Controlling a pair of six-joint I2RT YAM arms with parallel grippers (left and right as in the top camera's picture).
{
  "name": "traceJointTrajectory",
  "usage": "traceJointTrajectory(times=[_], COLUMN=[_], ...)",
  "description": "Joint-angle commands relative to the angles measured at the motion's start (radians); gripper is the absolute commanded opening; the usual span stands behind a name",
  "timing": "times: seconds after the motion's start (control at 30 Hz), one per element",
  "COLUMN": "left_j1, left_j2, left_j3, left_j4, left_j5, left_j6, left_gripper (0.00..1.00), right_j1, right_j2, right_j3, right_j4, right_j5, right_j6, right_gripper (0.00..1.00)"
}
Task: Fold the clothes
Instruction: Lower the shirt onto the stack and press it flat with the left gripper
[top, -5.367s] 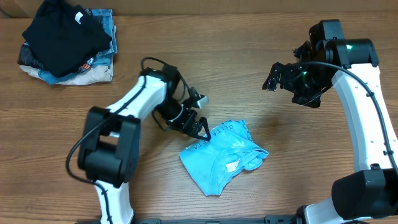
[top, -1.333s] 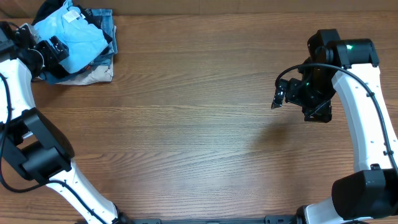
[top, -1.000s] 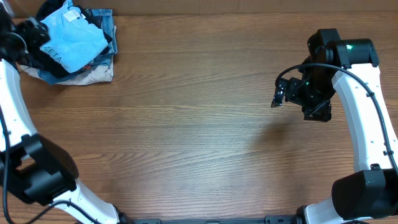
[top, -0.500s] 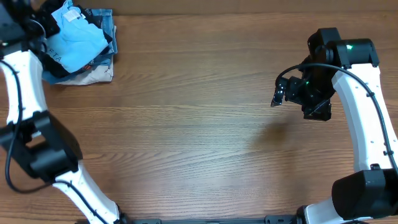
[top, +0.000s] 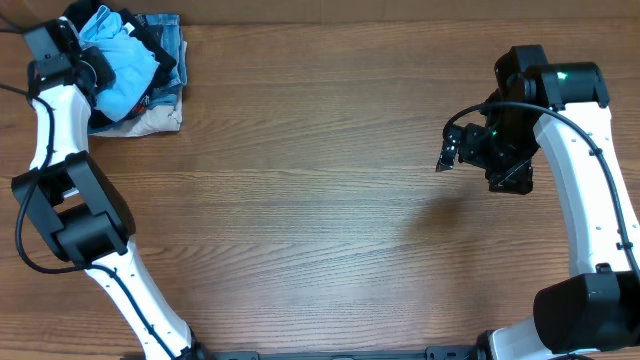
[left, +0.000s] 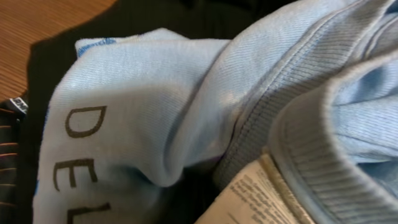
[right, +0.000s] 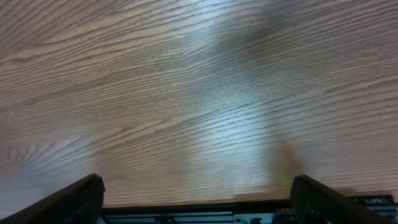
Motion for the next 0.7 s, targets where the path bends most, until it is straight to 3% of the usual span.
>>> traceJointTrajectory(times=[0.0, 0.27, 0.67], left_j1=[-0.034, -0.124, -0.145], left_j2=[-0.121, -0.22, -0.037], left_j3=[0.037, 0.036, 0.035], left_j4=[0.005, 0.027, 0.019], left_j5=[-0.034, -0.026, -0.12], left_j6=[0.016, 0.016, 0.0], left_gripper=[0.06, 0.13, 0.14], right_j1=[-0.002, -0.002, -0.002], right_j2=[-0.019, -0.019, -0.019], right_j3=[0.027, 0.027, 0.027], right_j4=[0.002, 0.002, 0.002], right_j5=[0.003, 0.003, 0.007], right_j6=[0.003, 0.003, -0.001], right_gripper=[1.0, 1.0, 1.0])
